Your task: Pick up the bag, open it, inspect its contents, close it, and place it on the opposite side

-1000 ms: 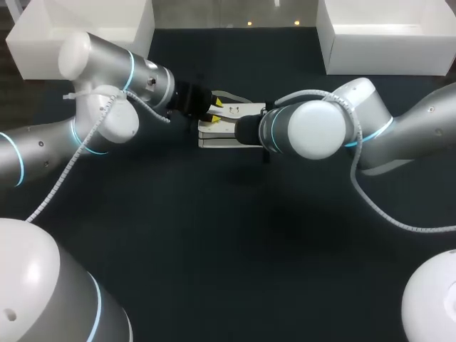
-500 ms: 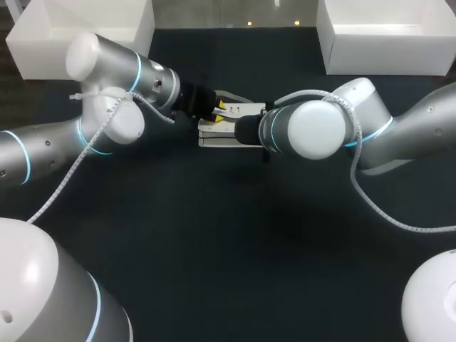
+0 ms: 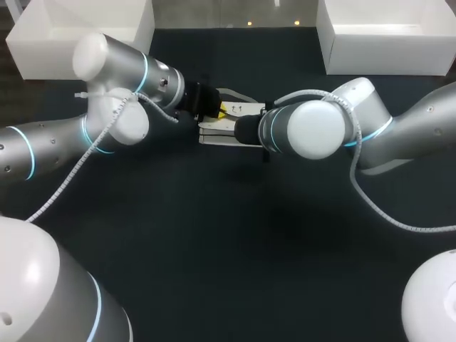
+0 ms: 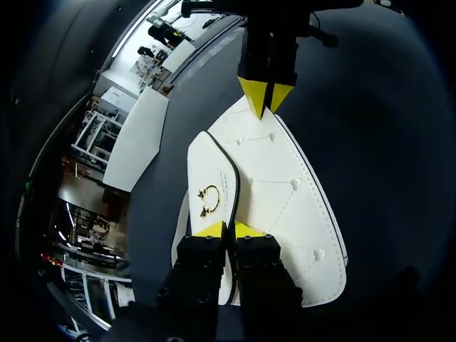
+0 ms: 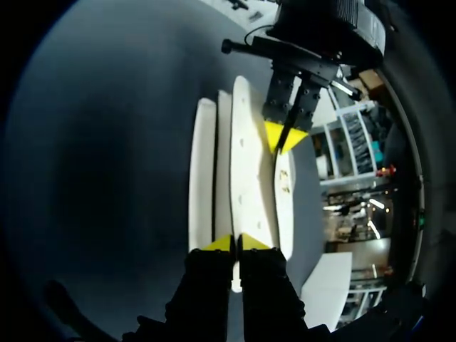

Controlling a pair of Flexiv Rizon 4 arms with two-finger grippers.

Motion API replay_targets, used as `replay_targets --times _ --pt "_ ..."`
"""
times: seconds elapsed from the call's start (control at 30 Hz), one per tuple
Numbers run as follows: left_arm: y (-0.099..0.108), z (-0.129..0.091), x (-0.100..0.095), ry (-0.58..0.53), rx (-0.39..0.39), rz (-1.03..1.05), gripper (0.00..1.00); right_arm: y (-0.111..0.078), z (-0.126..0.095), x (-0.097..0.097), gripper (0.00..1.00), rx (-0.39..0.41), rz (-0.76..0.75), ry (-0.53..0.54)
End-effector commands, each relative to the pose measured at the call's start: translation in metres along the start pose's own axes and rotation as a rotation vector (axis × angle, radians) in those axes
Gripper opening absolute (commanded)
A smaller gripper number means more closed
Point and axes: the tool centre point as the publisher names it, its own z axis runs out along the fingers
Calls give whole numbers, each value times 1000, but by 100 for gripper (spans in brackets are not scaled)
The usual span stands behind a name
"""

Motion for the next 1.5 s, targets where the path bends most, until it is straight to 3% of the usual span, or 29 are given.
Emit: replay_targets --times 0.03,0.6,1.1,1.2,1.27,1.5 --pt "3 1 -6 17 -14 -24 0 -3 2 6 0 -13 0 -298" --pt "18 -17 -47 174 72 -275 0 -3 2 6 0 -13 0 -298" --pt "14 -22 -45 156 42 -260 0 -3 2 6 0 -13 0 -298" --pt "11 -19 -39 152 18 -242 46 -3 2 6 0 -13 0 -298" --pt "12 -16 -36 143 -7 -240 54 -3 2 6 0 -13 0 -298" --pt "19 -6 -30 151 -26 -299 51 -3 2 6 0 -13 0 -298"
